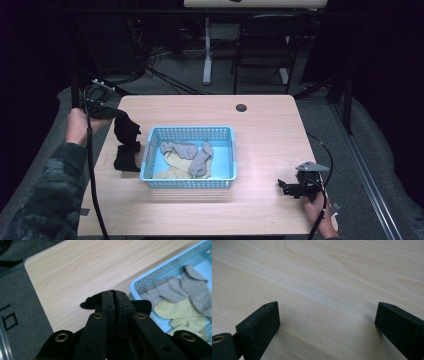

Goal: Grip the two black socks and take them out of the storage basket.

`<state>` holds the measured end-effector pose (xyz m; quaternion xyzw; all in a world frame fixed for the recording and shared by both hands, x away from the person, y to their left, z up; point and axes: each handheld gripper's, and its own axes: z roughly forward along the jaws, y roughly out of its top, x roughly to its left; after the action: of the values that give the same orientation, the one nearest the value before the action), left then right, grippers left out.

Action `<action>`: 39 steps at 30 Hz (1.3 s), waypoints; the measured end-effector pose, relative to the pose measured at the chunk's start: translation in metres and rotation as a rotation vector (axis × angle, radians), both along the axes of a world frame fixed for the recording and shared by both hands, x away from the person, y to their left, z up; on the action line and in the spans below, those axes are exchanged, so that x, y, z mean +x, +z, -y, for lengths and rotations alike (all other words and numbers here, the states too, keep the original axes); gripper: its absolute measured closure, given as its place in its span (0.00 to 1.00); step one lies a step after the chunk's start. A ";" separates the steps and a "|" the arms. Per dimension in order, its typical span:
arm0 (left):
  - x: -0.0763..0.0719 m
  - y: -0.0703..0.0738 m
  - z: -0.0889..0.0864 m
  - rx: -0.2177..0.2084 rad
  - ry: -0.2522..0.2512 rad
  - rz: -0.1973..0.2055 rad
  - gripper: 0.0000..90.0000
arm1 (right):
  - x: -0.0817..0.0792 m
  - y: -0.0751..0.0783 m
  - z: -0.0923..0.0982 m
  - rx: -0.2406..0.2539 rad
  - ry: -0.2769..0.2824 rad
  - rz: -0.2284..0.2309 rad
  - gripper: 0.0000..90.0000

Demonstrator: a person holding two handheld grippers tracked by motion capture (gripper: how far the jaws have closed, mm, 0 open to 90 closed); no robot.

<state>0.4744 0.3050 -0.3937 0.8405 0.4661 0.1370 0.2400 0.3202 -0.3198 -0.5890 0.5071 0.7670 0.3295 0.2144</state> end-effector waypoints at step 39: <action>-0.073 -0.072 -0.025 -0.059 0.062 -0.030 0.19 | 0.000 0.000 0.000 0.003 -0.004 0.001 0.06</action>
<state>0.4012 0.3299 -0.4654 0.8202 0.4994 0.1181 0.2531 0.3200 -0.3194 -0.5893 0.5090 0.7653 0.3305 0.2148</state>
